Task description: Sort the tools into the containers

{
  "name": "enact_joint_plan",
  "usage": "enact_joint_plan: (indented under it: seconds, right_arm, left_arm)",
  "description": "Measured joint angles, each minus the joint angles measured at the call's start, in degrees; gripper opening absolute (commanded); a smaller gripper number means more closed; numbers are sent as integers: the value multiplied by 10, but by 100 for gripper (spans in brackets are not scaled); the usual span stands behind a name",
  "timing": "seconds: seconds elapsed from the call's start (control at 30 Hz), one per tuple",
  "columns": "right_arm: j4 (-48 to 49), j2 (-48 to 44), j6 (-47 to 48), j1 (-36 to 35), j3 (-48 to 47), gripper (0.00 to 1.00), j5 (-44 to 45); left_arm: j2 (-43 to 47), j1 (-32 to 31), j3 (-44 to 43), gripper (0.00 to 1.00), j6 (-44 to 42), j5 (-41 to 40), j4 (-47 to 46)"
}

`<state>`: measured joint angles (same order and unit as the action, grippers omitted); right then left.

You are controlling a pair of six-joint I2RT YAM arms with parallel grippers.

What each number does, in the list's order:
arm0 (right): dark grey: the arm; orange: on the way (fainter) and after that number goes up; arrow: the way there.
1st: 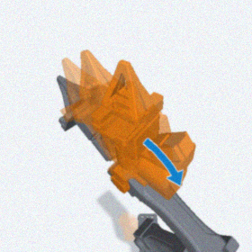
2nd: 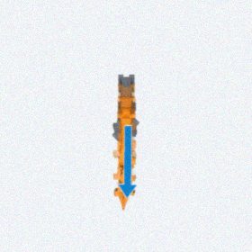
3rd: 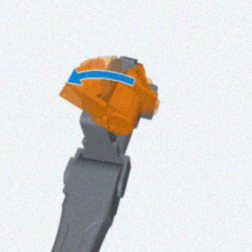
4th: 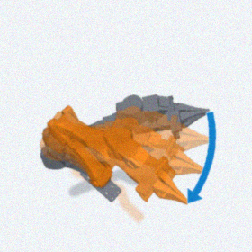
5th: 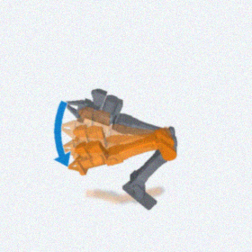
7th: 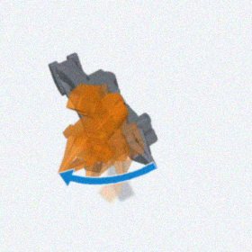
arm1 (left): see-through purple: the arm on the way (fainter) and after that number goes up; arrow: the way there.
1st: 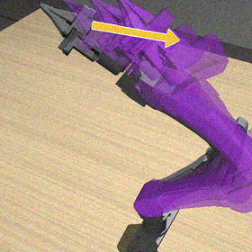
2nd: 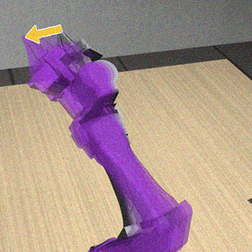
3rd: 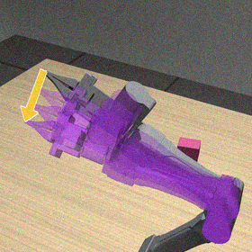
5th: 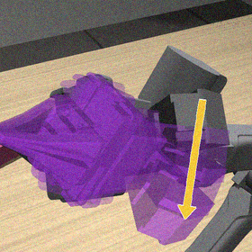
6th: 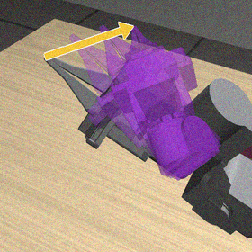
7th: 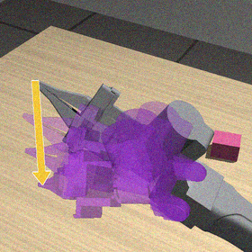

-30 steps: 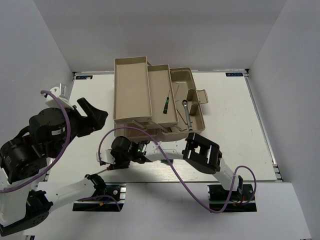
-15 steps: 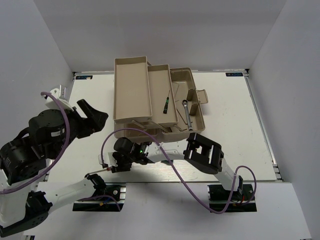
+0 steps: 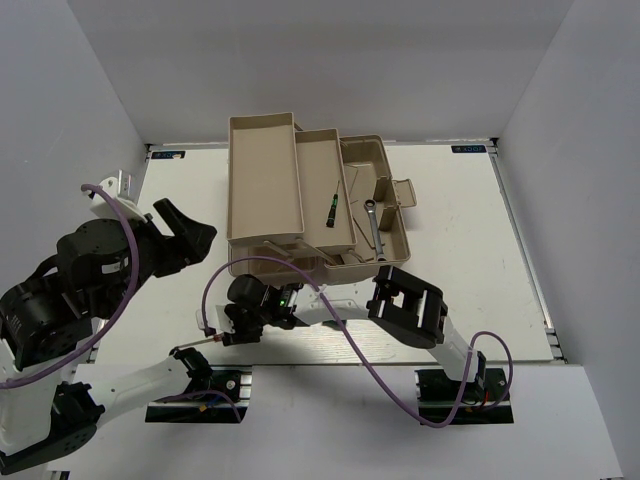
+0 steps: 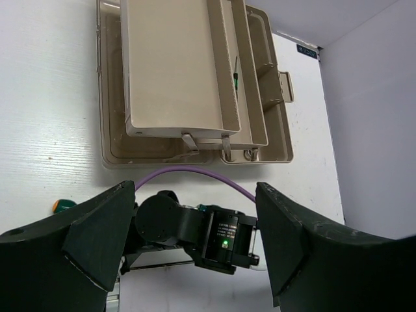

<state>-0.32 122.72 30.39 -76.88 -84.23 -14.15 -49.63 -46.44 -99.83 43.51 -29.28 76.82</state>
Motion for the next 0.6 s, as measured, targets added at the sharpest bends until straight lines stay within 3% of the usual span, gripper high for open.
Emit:
enact_joint_plan:
  seconds: [0.6]
  right_arm:
    - [-29,31,0,0,-45,46,-10]
  left_arm:
    - [0,0,0,85,0,3,0]
